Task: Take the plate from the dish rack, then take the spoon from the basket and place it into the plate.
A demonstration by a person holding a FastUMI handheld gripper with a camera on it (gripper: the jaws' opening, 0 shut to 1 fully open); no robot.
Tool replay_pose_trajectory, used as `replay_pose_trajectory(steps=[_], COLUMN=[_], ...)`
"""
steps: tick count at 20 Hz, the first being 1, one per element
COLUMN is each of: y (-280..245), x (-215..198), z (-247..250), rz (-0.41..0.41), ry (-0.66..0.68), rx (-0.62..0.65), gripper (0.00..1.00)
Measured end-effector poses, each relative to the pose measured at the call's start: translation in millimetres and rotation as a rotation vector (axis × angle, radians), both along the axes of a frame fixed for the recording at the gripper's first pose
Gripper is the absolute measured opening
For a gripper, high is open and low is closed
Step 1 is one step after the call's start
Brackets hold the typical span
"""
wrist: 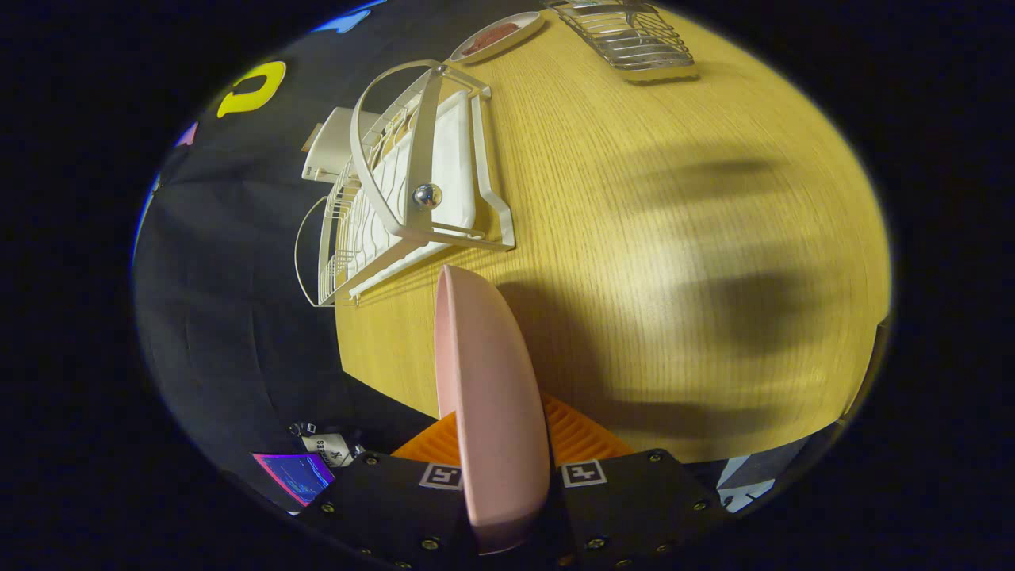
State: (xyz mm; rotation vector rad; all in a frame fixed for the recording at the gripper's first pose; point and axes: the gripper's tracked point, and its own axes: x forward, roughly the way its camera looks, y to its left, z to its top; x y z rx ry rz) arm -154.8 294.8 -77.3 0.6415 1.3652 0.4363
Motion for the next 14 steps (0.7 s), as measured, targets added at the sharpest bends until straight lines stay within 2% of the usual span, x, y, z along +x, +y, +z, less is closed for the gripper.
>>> replay_pose_trajectory(steps=[2, 4, 5, 6, 7, 9, 14], y=[4, -3, -7, -10, -13, -18, -41], x=[3, 3, 3, 3, 4, 7, 9], z=[-3, -12, -13, -15, -12, -11, -11], rz=[-0.026, -0.039, -0.046, -0.052, -0.059, -0.073, -0.09], ry=[0.001, 0.015, 0.018, 0.017, 0.018, 0.018, 0.002], rx=[0.013, -0.033, -0.043, -0.06, -0.048, -0.049, -0.089], gripper=[0.32, 0.36, 0.44, 0.46, 0.53, 0.76, 0.77])
